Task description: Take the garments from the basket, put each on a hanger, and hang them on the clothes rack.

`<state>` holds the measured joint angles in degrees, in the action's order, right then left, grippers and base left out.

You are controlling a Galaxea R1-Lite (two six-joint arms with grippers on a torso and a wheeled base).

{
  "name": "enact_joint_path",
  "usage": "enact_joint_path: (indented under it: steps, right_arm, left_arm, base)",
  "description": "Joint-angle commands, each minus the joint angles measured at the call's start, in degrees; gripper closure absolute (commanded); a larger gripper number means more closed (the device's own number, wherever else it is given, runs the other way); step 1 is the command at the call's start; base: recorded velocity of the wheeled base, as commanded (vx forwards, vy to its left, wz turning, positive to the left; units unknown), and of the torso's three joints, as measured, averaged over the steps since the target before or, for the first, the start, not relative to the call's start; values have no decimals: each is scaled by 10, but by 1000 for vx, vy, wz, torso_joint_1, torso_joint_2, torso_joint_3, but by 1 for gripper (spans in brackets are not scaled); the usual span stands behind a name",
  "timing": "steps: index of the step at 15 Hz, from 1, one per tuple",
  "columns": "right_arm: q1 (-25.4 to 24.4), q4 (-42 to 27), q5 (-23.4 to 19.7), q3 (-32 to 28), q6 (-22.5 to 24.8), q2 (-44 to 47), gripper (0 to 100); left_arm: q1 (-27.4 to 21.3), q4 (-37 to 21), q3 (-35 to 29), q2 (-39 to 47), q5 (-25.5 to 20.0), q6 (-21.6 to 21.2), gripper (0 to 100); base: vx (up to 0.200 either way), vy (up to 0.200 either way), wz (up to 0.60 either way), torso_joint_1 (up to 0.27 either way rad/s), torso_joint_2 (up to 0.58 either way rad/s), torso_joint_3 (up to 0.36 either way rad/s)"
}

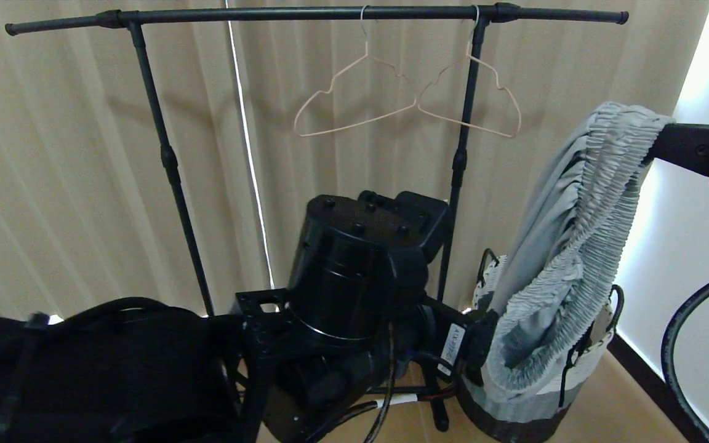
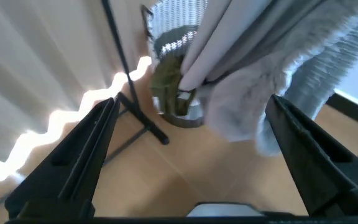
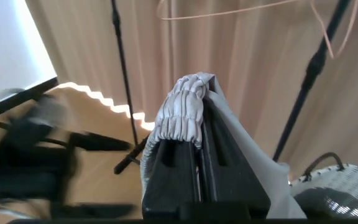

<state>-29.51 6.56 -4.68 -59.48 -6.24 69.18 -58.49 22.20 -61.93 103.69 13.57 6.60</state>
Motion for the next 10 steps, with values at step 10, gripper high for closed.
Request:
enact_joint_path:
  steps: [10]
  right_arm:
    - [-3,-1,-29,9,-1,-41,100]
  left_arm:
    - [-21,50,-21,84,-1,3,0]
  base:
    - [0,0,0,0,0,0]
